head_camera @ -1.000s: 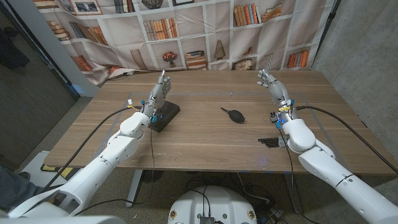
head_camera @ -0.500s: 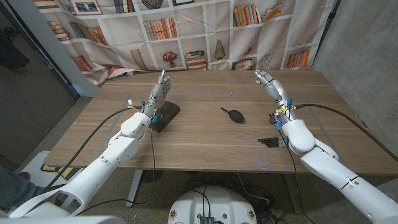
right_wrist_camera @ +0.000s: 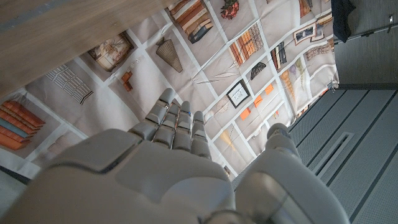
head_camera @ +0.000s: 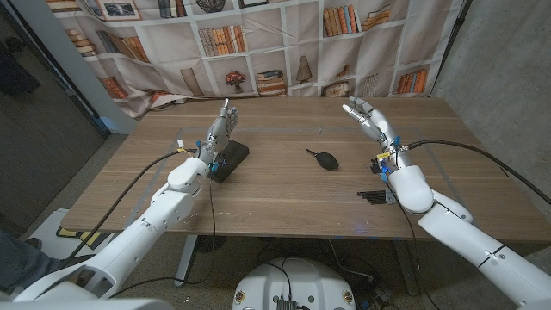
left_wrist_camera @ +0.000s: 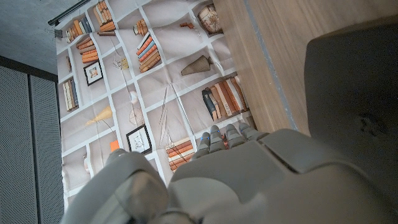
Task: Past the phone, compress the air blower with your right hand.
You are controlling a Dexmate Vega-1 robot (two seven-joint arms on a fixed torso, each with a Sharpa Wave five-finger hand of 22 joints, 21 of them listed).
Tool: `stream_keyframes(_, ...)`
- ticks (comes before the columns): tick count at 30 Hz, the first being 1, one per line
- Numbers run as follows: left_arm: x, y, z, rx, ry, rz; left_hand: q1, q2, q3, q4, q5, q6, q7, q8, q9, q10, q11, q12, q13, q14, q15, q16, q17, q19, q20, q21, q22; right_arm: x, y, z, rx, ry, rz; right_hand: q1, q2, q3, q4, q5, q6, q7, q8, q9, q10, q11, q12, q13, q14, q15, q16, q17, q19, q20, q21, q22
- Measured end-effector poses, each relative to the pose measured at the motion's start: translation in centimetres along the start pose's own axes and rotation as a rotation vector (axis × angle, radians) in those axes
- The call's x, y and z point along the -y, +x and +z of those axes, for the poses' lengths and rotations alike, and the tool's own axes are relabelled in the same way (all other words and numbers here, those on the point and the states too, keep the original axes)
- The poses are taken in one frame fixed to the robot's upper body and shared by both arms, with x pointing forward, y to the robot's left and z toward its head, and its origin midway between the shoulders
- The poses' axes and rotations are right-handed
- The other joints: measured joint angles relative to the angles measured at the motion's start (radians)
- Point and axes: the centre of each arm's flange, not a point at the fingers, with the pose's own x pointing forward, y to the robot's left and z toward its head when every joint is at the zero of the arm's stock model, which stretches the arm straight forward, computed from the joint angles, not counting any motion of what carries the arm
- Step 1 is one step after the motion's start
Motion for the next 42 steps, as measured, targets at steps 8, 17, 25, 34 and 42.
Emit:
stream_keyframes(8,0.1,-0.1,-0.1,-0.001,-0.004,-0.003,0.004,0.004,0.0,0.0,0.0,0.005,-0.005,0.0,0.0,0.005,-0.005,0.0,0.0,0.0,0.0,0.0,0.0,0.009,0.009,0.0,0.0,-0.3,-0.1,0.7,-0.012,-0.104,0.007,0.03,-0.011,0.0,-0.006,0.0,0.0,0.0,0.0,0.005,0.027,-0.012,0.006,0.005,0.069,-0.011,0.015,0.003,0.071,-0.002,0.0,0.004)
stream_keyframes(17,0.3,-0.1,0.1,0.002,-0.005,-0.008,0.009,0.009,0.0,0.0,-0.005,0.016,-0.005,0.0,0.0,0.005,-0.005,0.0,0.0,0.004,-0.004,0.0,0.0,0.013,0.013,0.0,0.0,-0.6,-0.1,1.3,-0.025,-0.191,0.01,0.036,-0.009,-0.004,-0.001,0.0,0.043,-0.018,0.0,0.005,0.072,-0.035,0.013,0.005,0.168,-0.054,0.039,0.012,0.163,-0.002,0.0,0.005)
stream_keyframes(25,0.5,-0.1,0.0,-0.003,-0.006,-0.011,0.009,0.009,-0.003,-0.003,-0.005,0.016,-0.005,0.0,0.0,0.009,-0.009,0.0,0.0,0.004,-0.004,0.0,0.0,0.011,0.022,-0.003,0.0,-0.8,0.1,1.7,-0.037,-0.264,0.017,0.084,-0.029,0.0,-0.006,0.0,0.079,-0.018,0.007,0.005,0.133,-0.038,0.036,0.01,0.211,-0.046,0.039,0.005,0.248,-0.006,0.0,0.005)
stream_keyframes(34,0.6,-0.1,0.1,-0.004,-0.005,-0.013,0.014,0.014,-0.003,-0.003,-0.009,0.02,-0.009,0.0,0.0,0.013,-0.013,0.0,0.0,0.004,-0.004,0.0,0.0,0.011,0.032,-0.007,0.0,-1.3,0.5,2.1,-0.05,-0.323,0.046,0.115,-0.046,0.006,-0.011,0.0,0.102,-0.02,0.007,0.01,0.166,-0.047,0.047,0.014,0.241,-0.034,0.039,0.0,0.286,-0.007,0.0,0.002)
stream_keyframes(42,0.6,0.0,0.1,-0.005,-0.005,-0.013,0.014,0.014,-0.003,-0.003,-0.009,0.023,-0.012,0.0,0.0,0.013,-0.013,-0.008,0.0,0.004,-0.004,-0.004,0.0,0.011,0.032,-0.011,0.0,-2.1,0.8,2.5,-0.066,-0.379,0.089,0.149,-0.046,0.009,-0.014,0.0,0.124,-0.008,0.015,0.01,0.185,-0.055,0.05,0.014,0.272,-0.058,0.039,0.001,0.307,-0.01,-0.006,0.002)
